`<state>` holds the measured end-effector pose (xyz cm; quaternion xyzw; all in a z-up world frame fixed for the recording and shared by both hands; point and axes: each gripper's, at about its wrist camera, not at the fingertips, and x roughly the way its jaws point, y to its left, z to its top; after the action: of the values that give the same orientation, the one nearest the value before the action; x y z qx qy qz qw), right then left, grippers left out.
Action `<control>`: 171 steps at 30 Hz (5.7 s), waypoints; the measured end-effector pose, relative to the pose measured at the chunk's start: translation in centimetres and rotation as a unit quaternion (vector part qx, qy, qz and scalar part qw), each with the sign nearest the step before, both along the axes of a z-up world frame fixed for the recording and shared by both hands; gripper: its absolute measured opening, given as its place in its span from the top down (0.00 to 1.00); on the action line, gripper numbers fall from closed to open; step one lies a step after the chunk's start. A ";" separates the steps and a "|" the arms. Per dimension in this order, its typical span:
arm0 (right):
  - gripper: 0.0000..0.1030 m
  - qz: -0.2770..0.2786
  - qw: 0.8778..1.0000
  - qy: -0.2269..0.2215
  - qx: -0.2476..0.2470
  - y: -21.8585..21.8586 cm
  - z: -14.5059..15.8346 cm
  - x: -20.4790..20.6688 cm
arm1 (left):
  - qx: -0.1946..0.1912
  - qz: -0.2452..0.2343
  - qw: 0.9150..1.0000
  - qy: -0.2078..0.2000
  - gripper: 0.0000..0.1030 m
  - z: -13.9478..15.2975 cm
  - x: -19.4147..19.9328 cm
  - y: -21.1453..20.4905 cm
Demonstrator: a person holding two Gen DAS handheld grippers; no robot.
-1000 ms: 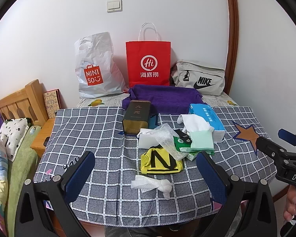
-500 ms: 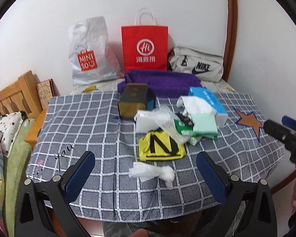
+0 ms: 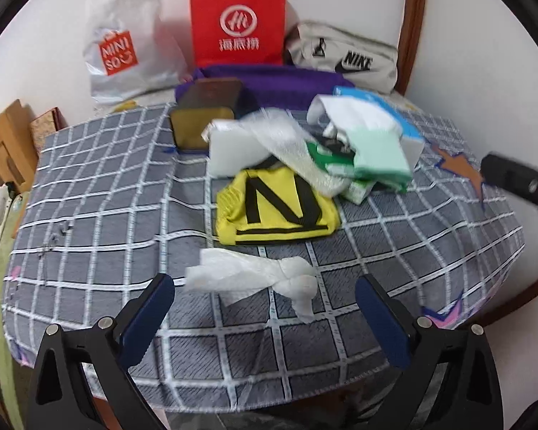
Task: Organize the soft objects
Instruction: 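Grasp the white tissue with the left gripper while the right gripper grasps the white-and-mint glove, then carry the tissue and glove onto the purple towel and release both, then withdraw both open grippers from the purple towel back over the bed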
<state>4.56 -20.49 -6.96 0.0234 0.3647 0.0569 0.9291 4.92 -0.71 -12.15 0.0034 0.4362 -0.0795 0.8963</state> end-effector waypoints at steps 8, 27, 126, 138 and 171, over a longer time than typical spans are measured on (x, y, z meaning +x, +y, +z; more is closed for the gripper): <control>0.01 -0.011 1.000 0.010 0.002 -0.7 -1.8 2.3 | 0.051 -0.004 0.998 0.032 0.25 -3.5 2.2 -0.5; 0.21 0.035 0.998 0.045 0.016 2.1 -4.8 11.6 | 0.023 0.011 1.000 0.017 0.73 -3.2 4.9 2.4; 0.70 0.058 0.994 0.079 -0.049 -3.1 -2.8 38.4 | 0.074 0.007 0.997 0.027 0.76 3.0 41.4 2.0; 0.39 0.073 0.993 0.040 -0.081 -2.2 -1.6 35.8 | 0.067 -0.015 0.997 0.043 0.75 1.8 45.1 0.9; 0.39 0.061 0.995 0.046 -0.063 -1.8 -0.1 31.8 | 0.119 0.029 0.992 0.030 0.34 3.8 38.9 0.8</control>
<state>36.40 -22.33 -7.06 -0.0550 0.4111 0.0891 0.9056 43.86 0.12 -8.30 0.0947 0.4689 -0.0010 0.8782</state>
